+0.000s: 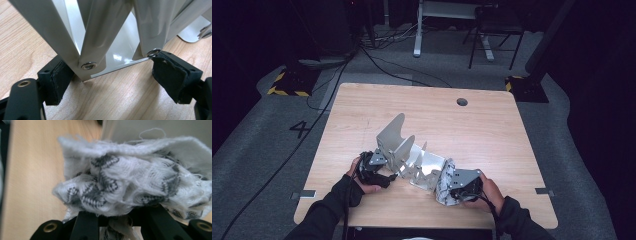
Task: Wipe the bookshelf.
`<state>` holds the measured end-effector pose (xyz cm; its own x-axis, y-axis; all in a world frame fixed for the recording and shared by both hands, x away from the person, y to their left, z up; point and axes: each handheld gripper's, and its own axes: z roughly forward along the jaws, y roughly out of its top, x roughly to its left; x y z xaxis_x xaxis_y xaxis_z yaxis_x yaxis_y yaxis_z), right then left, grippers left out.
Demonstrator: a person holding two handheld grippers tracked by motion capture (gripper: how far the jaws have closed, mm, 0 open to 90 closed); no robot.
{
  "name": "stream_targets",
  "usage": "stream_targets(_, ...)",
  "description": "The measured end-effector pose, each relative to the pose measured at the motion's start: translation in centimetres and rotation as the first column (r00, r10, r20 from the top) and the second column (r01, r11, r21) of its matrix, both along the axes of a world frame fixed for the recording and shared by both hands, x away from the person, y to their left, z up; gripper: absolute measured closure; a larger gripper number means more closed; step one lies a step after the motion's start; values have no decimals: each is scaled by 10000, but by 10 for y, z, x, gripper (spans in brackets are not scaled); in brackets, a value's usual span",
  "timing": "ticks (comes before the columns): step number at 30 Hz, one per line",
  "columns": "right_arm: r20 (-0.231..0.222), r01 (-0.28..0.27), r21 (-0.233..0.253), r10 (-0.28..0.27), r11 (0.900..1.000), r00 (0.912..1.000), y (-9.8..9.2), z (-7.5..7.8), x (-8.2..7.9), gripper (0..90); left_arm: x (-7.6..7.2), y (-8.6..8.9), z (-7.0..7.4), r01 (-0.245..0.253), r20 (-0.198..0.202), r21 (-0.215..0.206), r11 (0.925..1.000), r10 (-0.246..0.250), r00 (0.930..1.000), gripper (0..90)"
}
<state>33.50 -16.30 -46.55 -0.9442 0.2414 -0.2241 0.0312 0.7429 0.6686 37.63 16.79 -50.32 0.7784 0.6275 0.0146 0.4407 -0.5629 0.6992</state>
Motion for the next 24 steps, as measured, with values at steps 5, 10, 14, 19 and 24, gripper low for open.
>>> stream_targets(5,219,288,-355,-280,9990,9994,0,-7,8,749,0,0,0,28,-95,-31,10000,-28,10000,182)
stream_targets(10,476,1105,-150,-1097,9938,9928,-7,-10,25,747,0,0,0,31,-107,-30,10000,-31,9999,182)
stream_targets(14,538,1984,-44,-1979,9801,9787,-12,-11,42,746,1,1,0,35,-106,-37,10000,-35,9999,182)
stream_targets(19,407,2705,-193,-2695,9625,9621,-14,-16,58,742,1,1,0,59,-159,-43,10000,-60,9999,183)
stream_targets(24,431,2646,-158,-2638,9642,9636,-15,-14,57,742,1,1,0,58,-163,-46,10000,-59,9999,183)
